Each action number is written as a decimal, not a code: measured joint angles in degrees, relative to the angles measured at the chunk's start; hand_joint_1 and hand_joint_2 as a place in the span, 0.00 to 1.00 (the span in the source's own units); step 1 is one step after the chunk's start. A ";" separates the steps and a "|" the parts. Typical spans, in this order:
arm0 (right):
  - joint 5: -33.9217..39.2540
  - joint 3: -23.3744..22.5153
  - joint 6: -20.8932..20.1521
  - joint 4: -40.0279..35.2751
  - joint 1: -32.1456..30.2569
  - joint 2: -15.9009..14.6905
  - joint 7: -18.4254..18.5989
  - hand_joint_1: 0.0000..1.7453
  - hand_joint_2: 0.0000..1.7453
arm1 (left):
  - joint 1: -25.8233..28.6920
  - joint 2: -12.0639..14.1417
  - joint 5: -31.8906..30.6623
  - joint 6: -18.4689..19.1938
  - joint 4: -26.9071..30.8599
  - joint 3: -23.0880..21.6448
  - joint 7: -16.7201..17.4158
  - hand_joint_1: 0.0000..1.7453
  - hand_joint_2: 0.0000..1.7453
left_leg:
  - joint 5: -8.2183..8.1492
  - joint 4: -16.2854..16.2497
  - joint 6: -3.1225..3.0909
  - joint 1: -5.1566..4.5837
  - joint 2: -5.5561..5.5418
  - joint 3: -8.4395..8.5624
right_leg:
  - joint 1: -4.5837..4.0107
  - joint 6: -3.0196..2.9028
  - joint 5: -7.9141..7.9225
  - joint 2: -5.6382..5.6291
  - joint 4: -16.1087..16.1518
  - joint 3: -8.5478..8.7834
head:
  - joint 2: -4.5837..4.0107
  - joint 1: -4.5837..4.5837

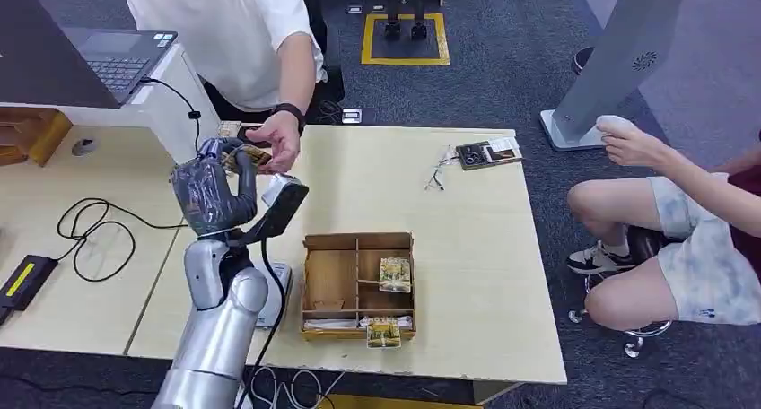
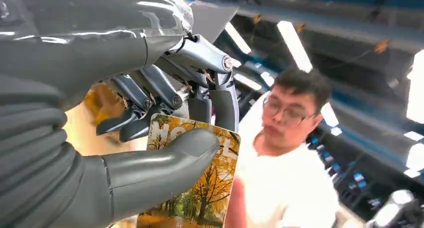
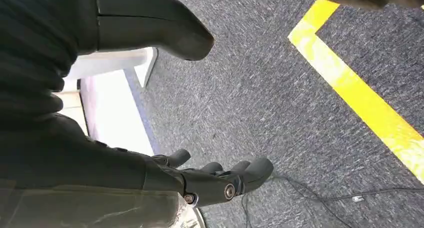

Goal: Pass the card to the sensor for recognition and then transmit it.

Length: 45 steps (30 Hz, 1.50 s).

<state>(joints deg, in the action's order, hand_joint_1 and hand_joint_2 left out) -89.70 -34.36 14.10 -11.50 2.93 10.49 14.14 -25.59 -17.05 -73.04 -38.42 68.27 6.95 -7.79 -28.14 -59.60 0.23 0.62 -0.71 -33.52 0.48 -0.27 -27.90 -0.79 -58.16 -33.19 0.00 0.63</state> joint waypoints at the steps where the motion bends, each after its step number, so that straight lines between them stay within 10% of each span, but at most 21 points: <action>1: 0.00 0.09 -0.09 0.00 0.00 0.00 0.00 0.00 1.00 | -0.41 0.22 -0.02 0.00 -1.03 -0.02 1.22 1.00 1.00 | 0.00 0.00 0.00 0.00 0.00 0.00 | 0.00 0.00 0.00 -0.01 0.00 0.00 | 0.00 0.02; 8: 0.07 0.20 -0.09 0.00 0.02 0.00 0.00 0.00 1.00 | -4.27 2.86 4.02 1.38 -11.19 -4.54 8.60 0.90 1.00 | 0.01 0.00 0.00 0.00 0.00 0.00 | 0.00 0.00 0.00 0.01 0.00 0.00 | 0.00 0.00; 9: 0.09 0.20 -0.09 0.00 0.02 0.00 0.00 0.00 1.00 | -4.61 3.15 4.70 2.15 -12.19 -5.34 8.84 0.46 1.00 | 0.01 0.00 0.00 0.00 0.01 0.00 | 0.00 0.00 0.00 0.00 0.00 0.00 | 0.00 0.00; 11: 0.09 0.20 -0.09 0.00 0.01 0.00 0.00 0.00 1.00 | -5.24 3.81 6.17 3.85 -14.09 -7.39 9.56 0.00 1.00 | 0.01 -0.01 0.00 0.00 0.01 0.00 | 0.00 0.00 0.00 0.00 0.00 0.00 | 0.00 -0.02; 27: 0.55 0.20 0.18 0.00 -0.04 0.00 0.00 0.00 1.00 | -5.20 7.00 20.81 2.86 -14.19 -17.42 7.86 0.00 1.00 | 0.00 -0.01 0.00 0.00 0.01 -0.01 | 0.00 0.01 0.00 -0.01 -0.02 0.01 | 0.00 0.00; 45: 2.01 -0.09 1.64 0.00 -0.60 0.00 0.00 0.00 1.00 | 11.58 9.27 38.80 0.02 12.04 -20.02 -4.93 0.00 1.00 | -0.02 0.01 -0.01 0.00 0.02 -0.03 | 0.00 0.02 -0.02 -0.02 0.01 -0.01 | 0.00 -0.02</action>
<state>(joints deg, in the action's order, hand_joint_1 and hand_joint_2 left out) -87.69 -34.45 15.74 -11.50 2.33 10.49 14.14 -14.01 -7.78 -34.25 -38.40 80.31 -13.07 -12.72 -28.16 -59.59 0.22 0.62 -0.69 -33.55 0.47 -0.25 -27.92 -0.81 -58.15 -33.19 0.00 0.61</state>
